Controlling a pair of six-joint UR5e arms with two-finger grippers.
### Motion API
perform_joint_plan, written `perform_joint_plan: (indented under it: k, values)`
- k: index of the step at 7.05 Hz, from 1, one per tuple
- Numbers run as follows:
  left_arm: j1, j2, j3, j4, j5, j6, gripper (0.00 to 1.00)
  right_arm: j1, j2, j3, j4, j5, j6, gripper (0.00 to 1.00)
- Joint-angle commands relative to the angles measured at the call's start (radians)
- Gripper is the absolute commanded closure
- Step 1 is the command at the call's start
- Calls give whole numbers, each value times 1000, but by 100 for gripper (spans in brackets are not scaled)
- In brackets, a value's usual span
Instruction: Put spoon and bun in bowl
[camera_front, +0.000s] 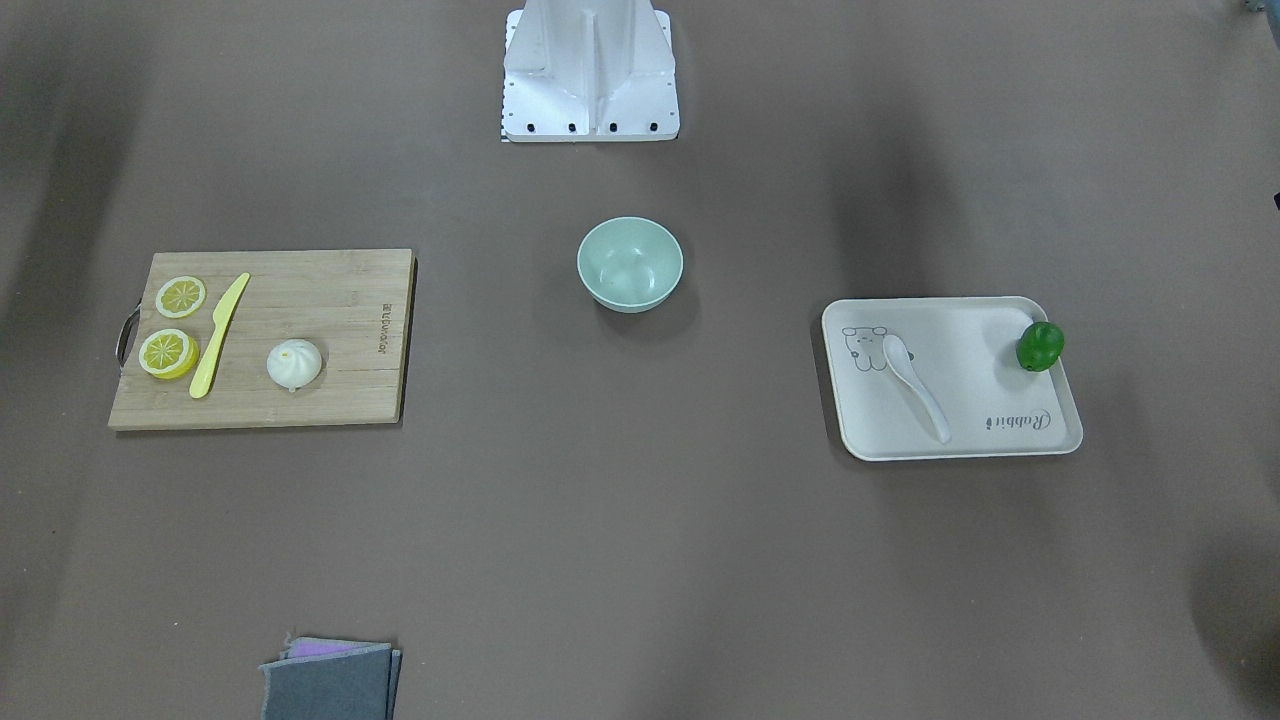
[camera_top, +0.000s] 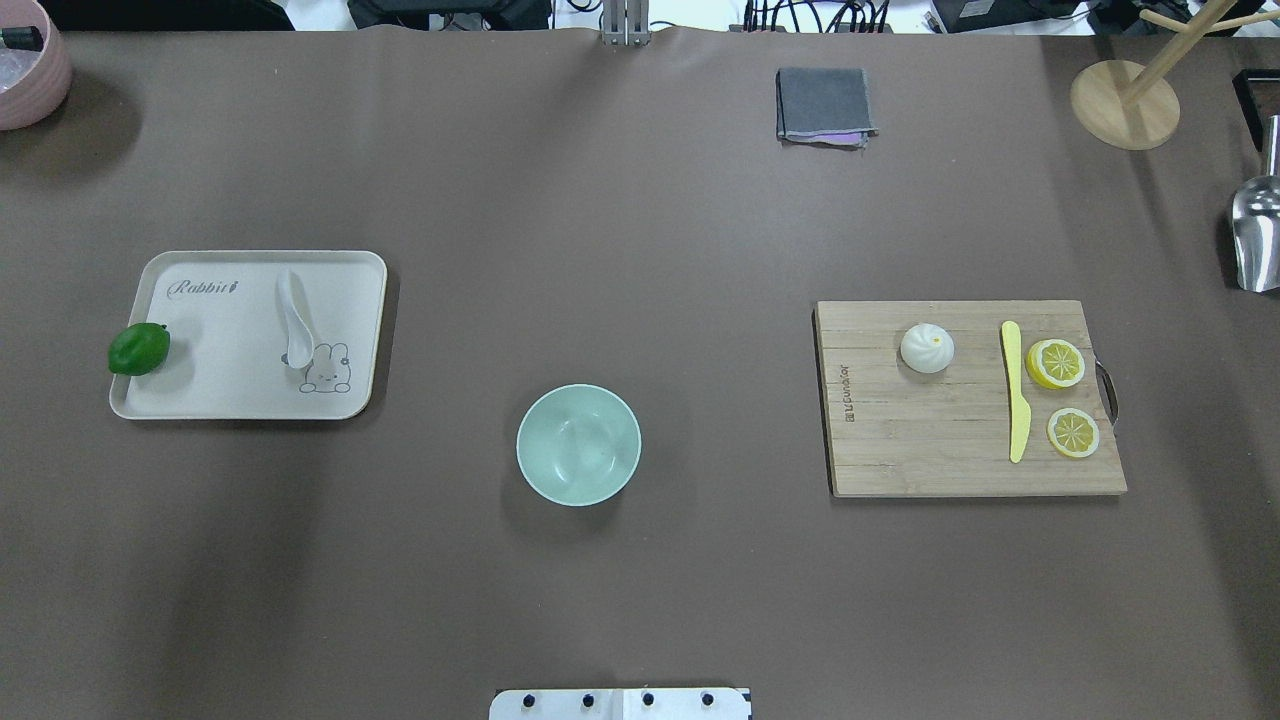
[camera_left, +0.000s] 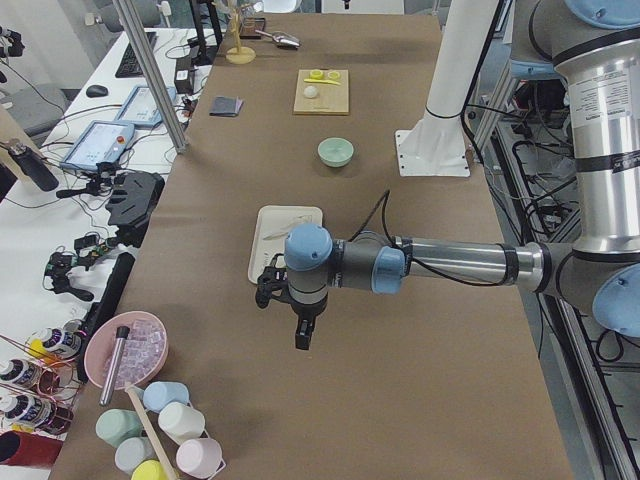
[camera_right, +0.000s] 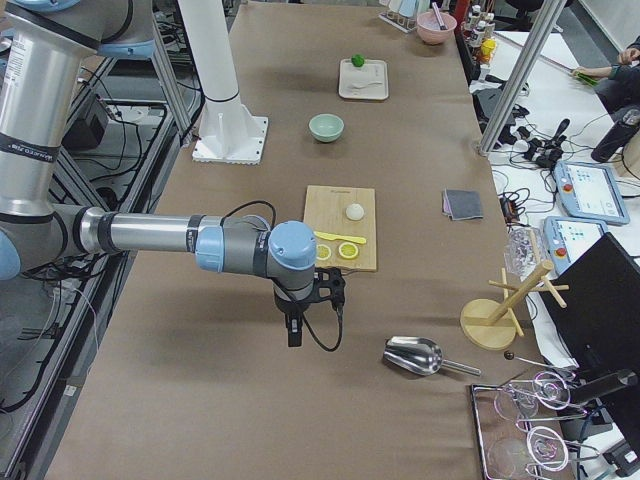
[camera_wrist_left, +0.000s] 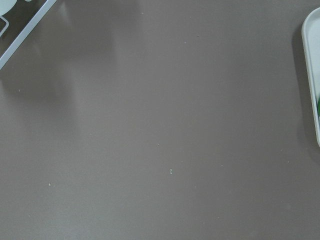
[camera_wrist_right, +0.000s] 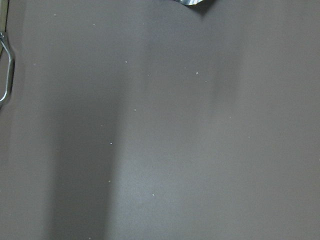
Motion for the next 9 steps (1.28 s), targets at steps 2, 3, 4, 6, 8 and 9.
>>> perform_joint_plan:
  k: [2, 3, 4, 6, 8, 9]
  values:
    - [-4, -50, -42, -22, -1, -9, 2, 0, 60, 61, 5, 8, 7, 0]
    - [-4, -107, -28, -83, -1, -6, 2, 0, 98, 61, 7, 17, 15, 0]
    - [-7, -129, 2, -193, -7, -9, 2, 2, 160, 66, 5, 20, 15, 0]
    - [-4, -141, 5, -230, -7, -9, 2, 2, 171, 66, 27, 39, 15, 0]
    - [-2, -158, 1, -255, -8, -20, 2, 0, 171, 37, 118, 54, 76, 0]
    - [48, -170, 10, -299, -8, -88, 2, -47, 172, 40, 149, 54, 192, 0]
